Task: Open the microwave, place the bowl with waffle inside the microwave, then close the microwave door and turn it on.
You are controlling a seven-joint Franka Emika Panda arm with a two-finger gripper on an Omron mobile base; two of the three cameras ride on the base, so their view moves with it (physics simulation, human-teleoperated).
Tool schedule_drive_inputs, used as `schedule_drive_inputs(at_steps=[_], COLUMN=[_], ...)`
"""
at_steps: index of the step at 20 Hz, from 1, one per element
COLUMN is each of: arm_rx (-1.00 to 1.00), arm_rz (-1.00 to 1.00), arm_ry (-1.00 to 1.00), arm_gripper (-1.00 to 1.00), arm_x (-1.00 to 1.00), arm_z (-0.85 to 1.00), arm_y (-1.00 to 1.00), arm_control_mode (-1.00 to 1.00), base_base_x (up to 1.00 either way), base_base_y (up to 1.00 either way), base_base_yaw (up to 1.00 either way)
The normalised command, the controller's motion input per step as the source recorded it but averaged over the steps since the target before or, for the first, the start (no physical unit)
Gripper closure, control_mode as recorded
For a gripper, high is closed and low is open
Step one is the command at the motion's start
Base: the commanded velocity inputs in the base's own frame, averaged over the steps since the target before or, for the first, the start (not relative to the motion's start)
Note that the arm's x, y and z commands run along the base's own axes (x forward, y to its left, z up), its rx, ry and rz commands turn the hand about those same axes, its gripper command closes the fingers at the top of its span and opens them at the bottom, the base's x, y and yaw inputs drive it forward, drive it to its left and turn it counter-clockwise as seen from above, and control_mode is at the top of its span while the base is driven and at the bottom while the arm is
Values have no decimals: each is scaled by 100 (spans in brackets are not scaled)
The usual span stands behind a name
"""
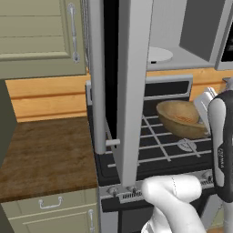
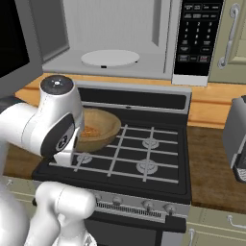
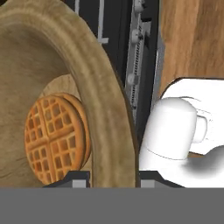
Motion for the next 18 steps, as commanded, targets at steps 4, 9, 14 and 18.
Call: schedule_drive_inputs(at_steps=[4, 9, 14, 18], arm_rx=[0, 0, 0, 1], arm_rz=[-13, -9, 0, 0], arm_ry=[0, -5, -23, -22], arm_gripper=[100, 100, 100, 100], arm_x=[-76, -78, -26, 8], arm_z=[63, 61, 75, 71], arm_y=[-9, 0, 0, 0], arm_control_mode=[-100, -100, -100, -100], base_base_x=[0, 0, 0, 0], base_base_y=[0, 0, 0, 0], base_base_yaw=[0, 0, 0, 0])
